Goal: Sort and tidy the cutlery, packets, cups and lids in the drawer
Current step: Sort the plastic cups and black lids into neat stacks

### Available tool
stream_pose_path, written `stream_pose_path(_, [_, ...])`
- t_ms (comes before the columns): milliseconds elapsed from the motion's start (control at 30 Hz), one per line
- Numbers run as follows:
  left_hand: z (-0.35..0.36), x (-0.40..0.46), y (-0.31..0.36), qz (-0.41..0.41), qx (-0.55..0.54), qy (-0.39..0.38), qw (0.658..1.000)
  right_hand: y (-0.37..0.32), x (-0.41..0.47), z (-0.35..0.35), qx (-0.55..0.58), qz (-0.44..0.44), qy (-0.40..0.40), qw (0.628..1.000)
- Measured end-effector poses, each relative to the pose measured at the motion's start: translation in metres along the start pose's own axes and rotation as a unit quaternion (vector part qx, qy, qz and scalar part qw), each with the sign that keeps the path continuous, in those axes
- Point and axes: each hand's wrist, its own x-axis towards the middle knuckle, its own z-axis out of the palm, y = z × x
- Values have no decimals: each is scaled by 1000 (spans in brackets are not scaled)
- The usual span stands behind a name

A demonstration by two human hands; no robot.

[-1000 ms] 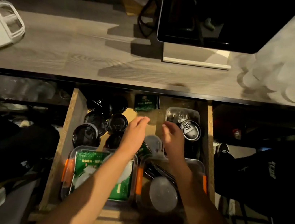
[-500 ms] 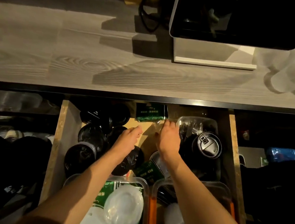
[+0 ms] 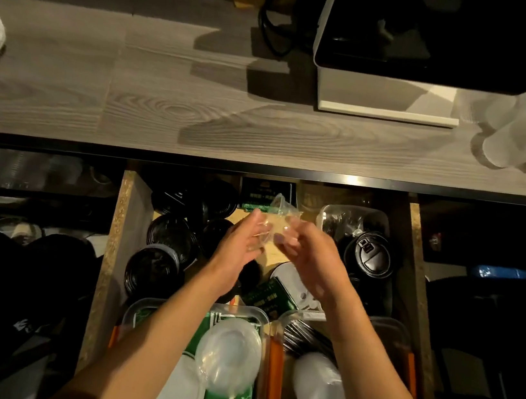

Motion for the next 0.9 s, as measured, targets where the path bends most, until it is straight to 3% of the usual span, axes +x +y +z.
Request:
stream_pose_path(67, [8, -9, 6, 29, -46, -4, 999, 1, -12, 5, 56, 37, -70, 995])
stream_pose_path(167, [11, -16, 9, 44, -84, 49, 994, 8, -21, 13, 117, 56, -64, 989])
stream_pose_path(300, [10, -18, 5, 40, -58, 106, 992, 14, -28, 12, 51, 7, 64, 997])
stream_pose_path(433, [27, -25, 1, 39, -23, 125, 991, 18, -32, 16, -61, -26, 63, 996])
stream_pose_path(600, [36, -29, 4, -53, -126, 57, 989, 22, -24, 10, -126, -55, 124, 983])
stream_pose_path(700, [34, -25, -1, -77, -109, 27, 991, 22, -7, 8, -173, -29, 120, 977])
stream_pose_path(833, [19, -10, -1, -88, -150, 75, 982, 24, 31, -5, -341, -82, 148, 925])
stream_pose_path(900, [5, 1, 5, -87, -171, 82, 978, 20, 49, -20, -431, -142, 208, 866])
